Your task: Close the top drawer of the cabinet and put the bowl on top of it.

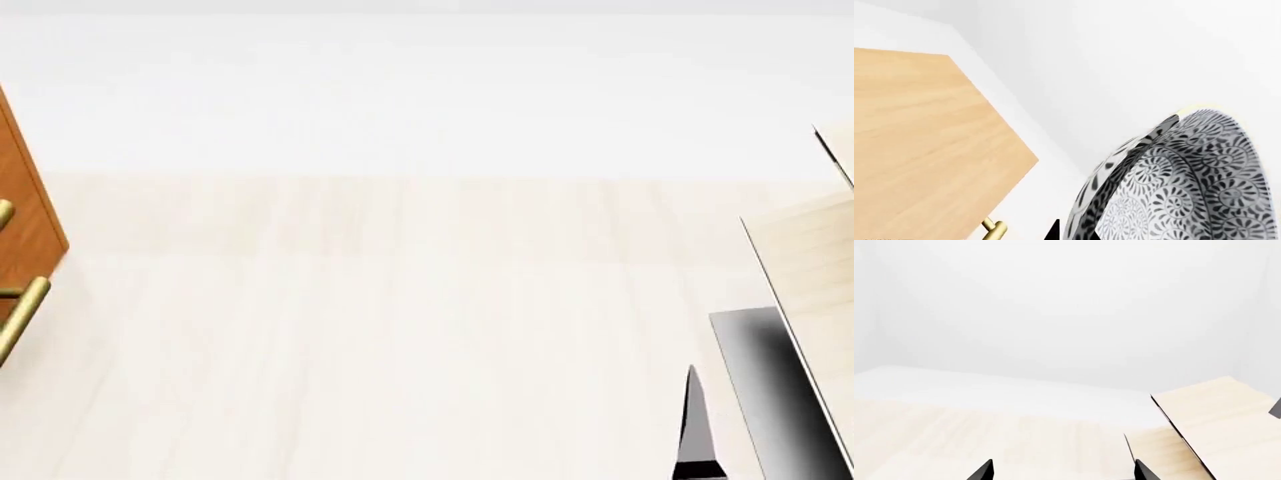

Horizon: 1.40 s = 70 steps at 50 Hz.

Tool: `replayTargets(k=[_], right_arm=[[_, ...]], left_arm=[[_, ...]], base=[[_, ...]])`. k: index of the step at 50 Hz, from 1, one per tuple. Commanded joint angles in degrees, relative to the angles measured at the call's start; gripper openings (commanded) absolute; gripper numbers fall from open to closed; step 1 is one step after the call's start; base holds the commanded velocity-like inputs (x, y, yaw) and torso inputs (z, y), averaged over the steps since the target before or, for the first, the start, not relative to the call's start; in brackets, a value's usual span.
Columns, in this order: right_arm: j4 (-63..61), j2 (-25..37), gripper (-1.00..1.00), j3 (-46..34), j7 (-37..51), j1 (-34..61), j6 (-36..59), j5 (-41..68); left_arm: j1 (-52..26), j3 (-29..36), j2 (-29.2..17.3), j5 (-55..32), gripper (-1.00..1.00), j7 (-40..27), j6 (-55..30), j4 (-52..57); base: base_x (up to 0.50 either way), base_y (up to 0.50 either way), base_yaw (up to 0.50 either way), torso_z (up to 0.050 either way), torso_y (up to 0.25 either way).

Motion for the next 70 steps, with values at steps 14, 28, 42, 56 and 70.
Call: replayTargets(k=[14,28,42,56,70], right_arm=[[0.6,-0.2,1.0,-0.7,-0.5,-0.9,-1.2,-1.5],[0.6,-0.2,1.0,-0.7,-0.8,-1.8,-1.8,-1.9],[0.8,-0.4,1.0,-0.9,-1.2,-2.7,-2.5,-2.7],[1.5,-0.9,1.0,-1.2,-2.2,-3.9,-3.7,-4.3],[1.8,-0.6,1.0,-1.9,-2.0,-3.7,-3.8,-5.2]], left_arm=[[5.2,-6.7,-1.8,-0.2,-1.0,-5.8,7.1,1.5],[7.2,-8.4,-1.5,0.8,-1.0,-7.7,10.1,1.5],[9.4,-11.4,-2.2,1.8,-1.0,-11.0,13.7,1.8],[11.4,-14.6,-1.8,1.5,-1.0,-12.6,16.4,-0.2],[11.3,-13.9,-2.2,4.2,-1.0,-10.8,19.0,-3.6]], base=[[0.0,0.0,0.0,0.0,0.001],[0.0,0.0,0.0,0.0,0.0],[0.0,0.0,0.0,0.0,0.001],[0.0,0.0,0.0,0.001,0.0],[0.0,0.0,0.0,0.0,0.001]])
